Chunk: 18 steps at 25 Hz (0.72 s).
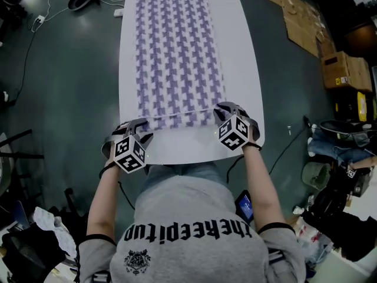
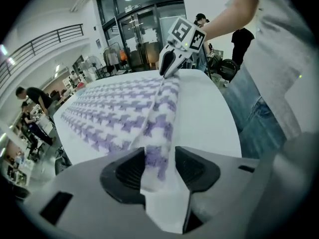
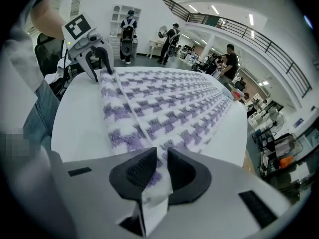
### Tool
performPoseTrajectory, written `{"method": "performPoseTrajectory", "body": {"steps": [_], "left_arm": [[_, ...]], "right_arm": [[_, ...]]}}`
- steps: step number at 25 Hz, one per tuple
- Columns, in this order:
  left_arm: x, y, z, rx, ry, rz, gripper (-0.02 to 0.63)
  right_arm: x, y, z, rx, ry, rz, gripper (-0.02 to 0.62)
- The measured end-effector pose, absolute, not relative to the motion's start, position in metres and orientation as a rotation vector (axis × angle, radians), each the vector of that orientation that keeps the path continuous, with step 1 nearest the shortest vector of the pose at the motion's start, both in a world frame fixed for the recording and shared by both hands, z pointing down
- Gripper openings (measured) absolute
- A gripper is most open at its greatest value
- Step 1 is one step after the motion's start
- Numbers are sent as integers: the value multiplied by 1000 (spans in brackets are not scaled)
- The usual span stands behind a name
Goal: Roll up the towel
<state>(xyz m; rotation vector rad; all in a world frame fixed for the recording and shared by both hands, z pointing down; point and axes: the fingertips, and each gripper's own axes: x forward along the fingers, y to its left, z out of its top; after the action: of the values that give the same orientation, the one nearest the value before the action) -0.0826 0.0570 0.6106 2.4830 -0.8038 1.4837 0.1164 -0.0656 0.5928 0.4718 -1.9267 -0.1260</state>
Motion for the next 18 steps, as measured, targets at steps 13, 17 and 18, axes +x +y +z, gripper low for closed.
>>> {"method": "performPoseTrajectory", "body": {"steps": [13, 17, 18], "left_arm": [[-85, 50, 613, 2426, -770, 1434, 153], [-87, 49, 612, 2424, -781, 1477, 85], [-86, 50, 613, 2425, -776, 1483, 68]], "right_arm": [[135, -11, 587, 162, -1948, -243, 117], [149, -13, 612, 161, -1839, -276, 120], [150, -15, 614, 170, -1829, -266, 119]]}}
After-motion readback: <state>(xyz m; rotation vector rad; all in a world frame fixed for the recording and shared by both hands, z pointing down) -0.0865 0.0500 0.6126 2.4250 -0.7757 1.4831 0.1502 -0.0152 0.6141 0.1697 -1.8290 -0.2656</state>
